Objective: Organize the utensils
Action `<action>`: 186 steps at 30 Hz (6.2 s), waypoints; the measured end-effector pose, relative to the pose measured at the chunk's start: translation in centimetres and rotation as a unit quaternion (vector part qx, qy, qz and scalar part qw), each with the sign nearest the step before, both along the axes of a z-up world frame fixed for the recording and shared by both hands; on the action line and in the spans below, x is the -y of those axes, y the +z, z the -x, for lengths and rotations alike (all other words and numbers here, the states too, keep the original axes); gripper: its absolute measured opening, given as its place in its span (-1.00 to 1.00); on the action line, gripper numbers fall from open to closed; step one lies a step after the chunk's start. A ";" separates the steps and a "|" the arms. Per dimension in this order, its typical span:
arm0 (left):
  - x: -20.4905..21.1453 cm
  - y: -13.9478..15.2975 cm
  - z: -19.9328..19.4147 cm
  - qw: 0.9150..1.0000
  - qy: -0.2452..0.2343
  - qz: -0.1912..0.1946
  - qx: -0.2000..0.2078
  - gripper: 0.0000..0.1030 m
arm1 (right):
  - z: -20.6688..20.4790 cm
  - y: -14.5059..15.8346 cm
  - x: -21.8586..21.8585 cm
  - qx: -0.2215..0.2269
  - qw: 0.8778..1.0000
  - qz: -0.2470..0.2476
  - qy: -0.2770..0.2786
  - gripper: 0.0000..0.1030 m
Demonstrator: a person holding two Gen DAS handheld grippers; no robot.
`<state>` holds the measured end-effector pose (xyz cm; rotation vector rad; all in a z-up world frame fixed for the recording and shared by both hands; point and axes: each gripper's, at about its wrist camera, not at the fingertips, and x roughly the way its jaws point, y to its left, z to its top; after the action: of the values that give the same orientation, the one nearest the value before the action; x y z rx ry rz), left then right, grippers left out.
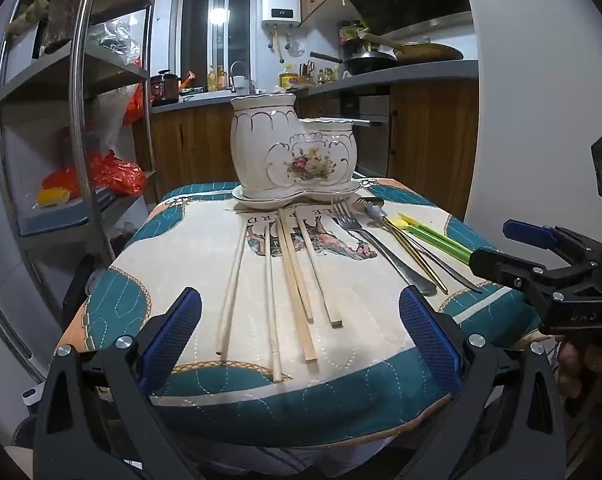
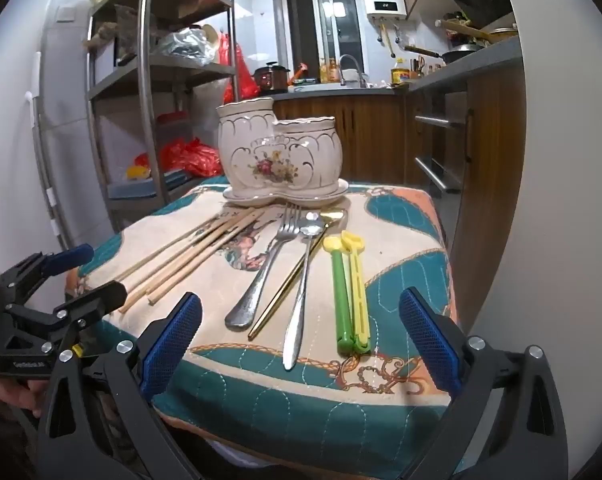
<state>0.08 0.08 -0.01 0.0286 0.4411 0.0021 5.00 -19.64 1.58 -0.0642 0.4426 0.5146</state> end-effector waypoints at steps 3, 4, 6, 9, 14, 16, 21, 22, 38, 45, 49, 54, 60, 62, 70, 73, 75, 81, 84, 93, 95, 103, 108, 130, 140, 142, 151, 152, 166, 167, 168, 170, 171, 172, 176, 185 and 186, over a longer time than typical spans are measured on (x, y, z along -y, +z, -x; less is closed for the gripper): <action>0.0 0.4 0.2 1.000 0.000 0.005 0.004 0.89 | 0.0 0.0 0.0 0.000 1.000 0.002 0.000 0.90; -0.1 0.5 0.2 1.000 0.003 0.007 0.002 0.89 | 0.0 0.0 0.1 -0.001 1.000 0.001 0.000 0.90; 0.0 0.4 -0.1 1.000 0.001 0.000 0.006 0.89 | 0.0 0.0 0.0 -0.001 1.000 0.001 0.000 0.90; -0.5 0.0 0.0 1.000 0.004 0.011 0.005 0.89 | 0.0 0.0 -0.2 -0.002 1.000 0.001 0.000 0.90; -0.4 0.0 0.0 1.000 0.000 0.016 0.004 0.89 | 0.0 0.0 0.0 -0.001 1.000 -0.001 0.001 0.90; -0.3 -0.1 -0.1 1.000 0.000 0.016 0.004 0.89 | -0.1 0.0 -0.1 -0.001 1.000 -0.001 0.001 0.90; -0.4 0.0 -0.1 1.000 0.001 0.015 0.004 0.89 | -0.1 0.0 -0.2 -0.001 1.000 -0.001 0.001 0.90; -0.4 0.0 -0.1 1.000 0.001 0.015 0.004 0.89 | -0.2 0.0 -0.2 -0.002 1.000 -0.001 0.001 0.90; -0.5 0.0 -0.1 1.000 0.001 0.015 0.004 0.89 | 0.0 0.0 -0.2 -0.002 1.000 -0.002 0.001 0.90; -0.5 0.0 0.0 1.000 0.001 0.016 0.004 0.89 | 0.0 0.0 -0.2 -0.002 1.000 -0.002 0.001 0.90; -0.5 0.0 0.0 1.000 0.001 0.015 0.004 0.89 | 0.0 0.0 -0.2 -0.003 1.000 -0.003 0.001 0.90; -0.5 0.0 -0.1 1.000 0.001 0.015 0.004 0.89 | -0.1 0.1 -0.2 -0.002 1.000 -0.002 0.001 0.90; -0.4 0.0 -0.1 1.000 0.001 0.015 0.004 0.89 | -0.1 0.3 0.1 -0.003 1.000 -0.003 0.001 0.90; -0.4 0.0 -0.1 1.000 0.002 0.015 0.004 0.89 | -0.1 0.4 0.3 -0.003 1.000 -0.003 0.001 0.90; -1.0 0.1 -0.1 1.000 0.015 0.021 0.006 0.89 | -0.2 0.1 -0.1 -0.009 1.000 -0.011 -0.006 0.90; -1.2 0.2 -0.1 1.000 0.017 0.022 0.006 0.89 | -0.4 0.5 0.5 -0.009 1.000 -0.011 -0.004 0.90; -1.3 0.2 -0.1 1.000 0.017 0.022 0.005 0.89 | -0.5 0.5 0.5 -0.011 1.000 -0.014 -0.003 0.90; -1.4 0.3 -0.2 1.000 0.019 0.019 0.007 0.89 | -0.6 0.6 0.8 -0.014 1.000 -0.018 -0.006 0.90; -1.7 0.4 -0.3 1.000 0.024 0.015 0.010 0.89 | -0.6 0.6 0.8 -0.014 1.000 -0.018 -0.006 0.90; -4.0 1.4 -1.6 0.998 0.051 0.020 0.005 0.87 | -1.2 0.6 0.9 -0.026 1.000 -0.016 -0.004 0.90; -4.4 1.5 -2.2 0.998 0.055 0.018 -0.002 0.84 | -1.5 0.8 0.9 -0.029 0.999 -0.015 -0.005 0.90; -5.8 1.8 -5.4 0.998 0.052 -0.001 -0.044 0.40 | -3.2 1.1 1.4 -0.047 0.999 0.005 -0.017 0.78; -6.8 1.0 -8.9 0.993 0.027 -0.009 -0.112 0.06 | -4.6 0.5 1.7 -0.078 0.997 0.014 -0.022 0.29; -7.1 -0.7 -11.7 0.984 -0.021 -0.021 -0.173 -0.11 | -12.3 0.4 -0.8 -0.193 0.971 0.136 0.026 -0.66; -6.9 0.5 -14.7 0.960 -0.061 -0.061 -0.267 -0.08 | -16.1 1.3 -3.9 -0.308 0.912 0.258 0.077 -0.65; -6.8 0.8 -15.9 0.946 -0.077 -0.075 -0.306 -0.07 | -16.8 1.1 -4.4 -0.333 0.900 0.270 0.081 -0.65; -7.1 1.1 -19.2 0.898 -0.108 -0.057 -0.423 -0.19 | -18.4 1.4 -5.2 -0.363 0.881 0.290 0.085 -0.77; -7.1 1.2 -19.3 0.894 -0.110 -0.061 -0.430 -0.30 | -18.2 1.4 -5.3 -0.354 0.884 0.293 0.083 -0.79; -10.5 1.8 -17.9 0.897 -0.104 0.014 -0.430 -0.92 | -18.1 3.7 -2.0 -0.320 0.926 0.188 0.075 -0.79; -10.9 2.3 -17.4 0.904 -0.106 0.025 -0.413 -0.92 | -18.1 4.2 -1.7 -0.313 0.930 0.174 0.076 -0.79; -11.3 3.0 -17.0 0.912 -0.105 0.036 -0.395 -0.92 | -18.1 4.7 -1.5 -0.307 0.934 0.164 0.077 -0.79; -11.8 4.4 -16.0 0.928 -0.104 0.054 -0.353 -0.92 | -18.0 6.0 -0.8 -0.288 0.946 0.129 0.079 -0.79; -12.0 5.2 -15.5 0.937 -0.105 0.061 -0.327 -0.92 | -18.0 6.7 -0.4 -0.275 0.952 0.111 0.078 -0.79; -12.1 6.0 -15.0 0.947 -0.101 0.067 -0.297 -0.92 | -18.2 6.9 -0.5 -0.266 0.956 0.098 0.078 -0.79; -11.7 9.3 -13.9 0.980 -0.076 0.080 -0.166 -0.92 | -17.9 9.1 -0.2 -0.208 0.975 0.017 0.079 -0.79; -10.6 14.1 -14.9 0.988 -0.062 0.137 0.036 -0.92 | -19.4 11.6 -2.5 -0.085 0.986 -0.120 0.077 -0.79; -10.3 14.4 -15.2 0.987 -0.060 0.139 0.046 -0.92 | -19.9 11.7 -2.9 -0.075 0.986 -0.131 0.077 -0.79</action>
<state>15.29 10.39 14.43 -0.2197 0.3427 -0.1754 24.94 -16.77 13.25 0.1958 0.5154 0.7297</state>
